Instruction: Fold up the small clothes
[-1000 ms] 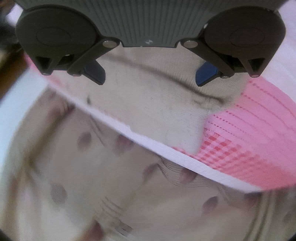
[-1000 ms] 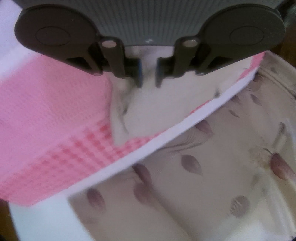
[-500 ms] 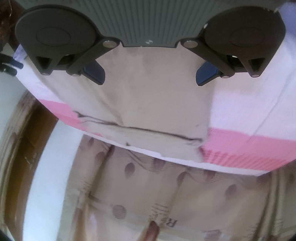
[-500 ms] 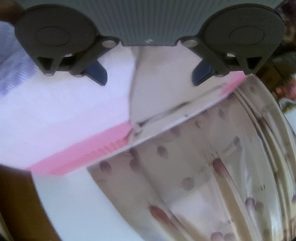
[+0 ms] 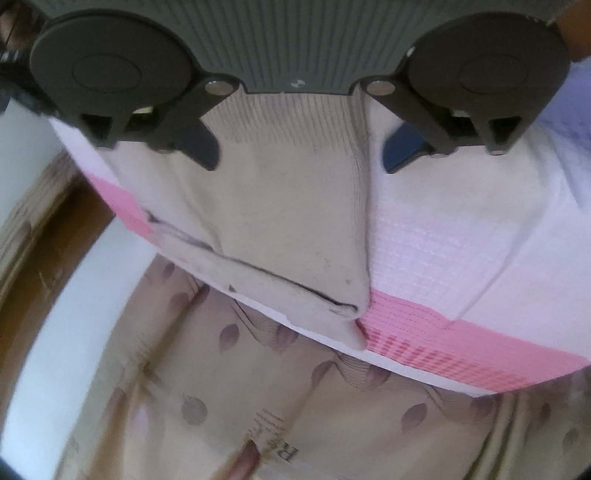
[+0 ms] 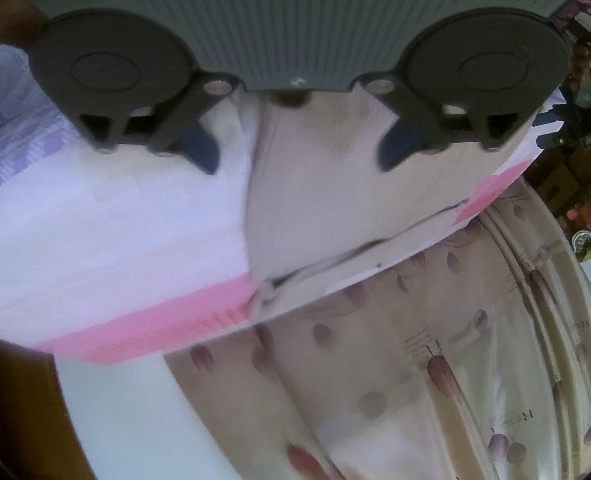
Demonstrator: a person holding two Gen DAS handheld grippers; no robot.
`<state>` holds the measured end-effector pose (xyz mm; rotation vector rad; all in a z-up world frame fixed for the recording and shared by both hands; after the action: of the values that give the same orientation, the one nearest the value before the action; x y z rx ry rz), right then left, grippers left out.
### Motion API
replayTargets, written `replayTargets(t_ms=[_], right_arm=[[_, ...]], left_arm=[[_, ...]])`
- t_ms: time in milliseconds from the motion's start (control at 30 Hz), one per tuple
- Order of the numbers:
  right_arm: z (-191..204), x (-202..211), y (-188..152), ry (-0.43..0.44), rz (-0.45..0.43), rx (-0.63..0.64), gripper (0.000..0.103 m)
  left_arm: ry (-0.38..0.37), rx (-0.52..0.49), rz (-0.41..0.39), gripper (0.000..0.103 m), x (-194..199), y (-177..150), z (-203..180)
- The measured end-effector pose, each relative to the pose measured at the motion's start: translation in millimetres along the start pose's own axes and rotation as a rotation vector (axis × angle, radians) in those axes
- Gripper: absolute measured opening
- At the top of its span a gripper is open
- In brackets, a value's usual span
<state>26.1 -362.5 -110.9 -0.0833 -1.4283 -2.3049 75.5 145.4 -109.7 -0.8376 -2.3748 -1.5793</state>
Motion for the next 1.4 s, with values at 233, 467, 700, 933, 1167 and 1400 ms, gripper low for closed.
replayTargets(t_ms=[233,467,700,933,1167,1400], right_arm=[[1.6,-4.5,3.0,0.024,0.066,-0.030,0.039],[-16.8,-4.7,5.2,0.148,0.130,-0.163,0.038],[-28.2,-11.9,13.0,0.199,0.190,-0.261,0.046],[-9.1,-16.0,11.5,0.148,0.191,-0.139,0.019],[-14.3,-9.1,15.0,0.273,0.140,-0.301,0.012],[-25.0,-2.2,21.3,0.333,0.089,-0.440,0.012]], left_arm=[[-0.009,0.043,0.013,0.074,6.4,-2.4,2.4],[-0.043,0.044,0.045,0.087,11.3,-4.8,0.2],[-0.029,0.102,0.101,0.009,-4.7,-1.2,10.6],[-0.040,0.142,0.075,0.008,-0.5,-1.2,13.2],[-0.093,0.112,-0.015,0.008,12.0,15.4,-5.5],[-0.121,0.116,-0.039,0.008,13.0,22.3,-11.7]])
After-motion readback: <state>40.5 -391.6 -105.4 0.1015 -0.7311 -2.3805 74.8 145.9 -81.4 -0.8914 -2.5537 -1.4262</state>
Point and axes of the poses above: each gripper's, at about its wrist camera, not at the fingertips, and x roughly against the way its jaws point, z to its left, y to its top, the point moved 2 cm from there along -x, roughly the way its jaws point, and after that the axes turned 2 degrees about -y, right-handed, at the moved point
